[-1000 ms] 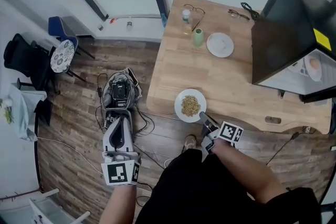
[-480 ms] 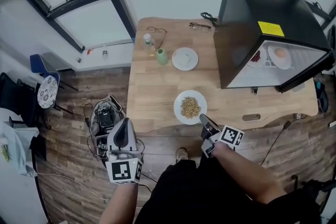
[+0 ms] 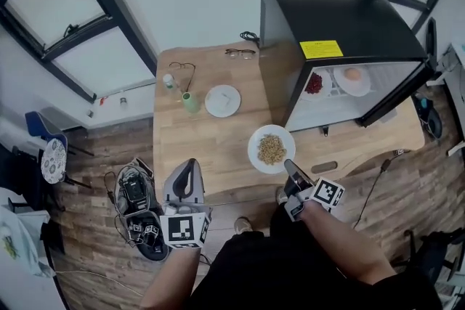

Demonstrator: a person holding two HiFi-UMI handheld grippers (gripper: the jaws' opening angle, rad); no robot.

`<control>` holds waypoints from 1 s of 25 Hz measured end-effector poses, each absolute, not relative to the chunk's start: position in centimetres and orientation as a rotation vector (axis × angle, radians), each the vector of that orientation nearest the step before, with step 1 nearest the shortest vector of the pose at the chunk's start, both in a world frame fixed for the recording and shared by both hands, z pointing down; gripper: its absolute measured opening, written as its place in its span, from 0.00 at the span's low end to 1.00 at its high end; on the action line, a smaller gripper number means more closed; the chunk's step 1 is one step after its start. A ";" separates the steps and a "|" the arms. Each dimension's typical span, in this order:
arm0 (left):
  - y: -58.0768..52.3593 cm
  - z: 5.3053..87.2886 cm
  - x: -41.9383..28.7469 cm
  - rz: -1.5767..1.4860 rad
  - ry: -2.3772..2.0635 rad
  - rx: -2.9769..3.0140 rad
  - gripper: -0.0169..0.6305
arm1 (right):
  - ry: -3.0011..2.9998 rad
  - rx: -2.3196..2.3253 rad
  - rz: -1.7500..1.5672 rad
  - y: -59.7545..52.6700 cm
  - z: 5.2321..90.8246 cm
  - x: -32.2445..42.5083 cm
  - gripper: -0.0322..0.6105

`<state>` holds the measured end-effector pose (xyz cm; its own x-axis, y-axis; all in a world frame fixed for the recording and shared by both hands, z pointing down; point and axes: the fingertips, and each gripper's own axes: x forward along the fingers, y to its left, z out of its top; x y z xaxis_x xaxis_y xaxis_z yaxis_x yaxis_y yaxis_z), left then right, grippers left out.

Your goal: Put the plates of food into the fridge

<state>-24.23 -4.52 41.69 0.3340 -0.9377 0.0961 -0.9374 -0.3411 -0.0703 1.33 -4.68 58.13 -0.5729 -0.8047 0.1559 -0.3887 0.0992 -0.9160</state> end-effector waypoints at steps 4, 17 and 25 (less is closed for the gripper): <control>-6.3 41.8 -20.5 -0.181 1.712 -2.628 0.03 | 1.954 -1.224 -1.430 -4.6 57.9 5.0 0.10; -11.4 41.6 -8.8 -0.160 1.496 -2.755 0.03 | 1.821 -1.332 -1.328 -4.9 56.6 15.9 0.10; -13.9 41.3 -5.4 -0.171 1.506 -2.737 0.03 | 1.800 -1.348 -1.338 -6.8 57.0 19.9 0.10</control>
<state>-5.44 -13.86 41.26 0.5307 -0.8428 0.0894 -0.8414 -0.5366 -0.0643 19.95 -6.80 57.04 -0.3706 -0.9172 0.1464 -0.4048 0.0176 -0.9142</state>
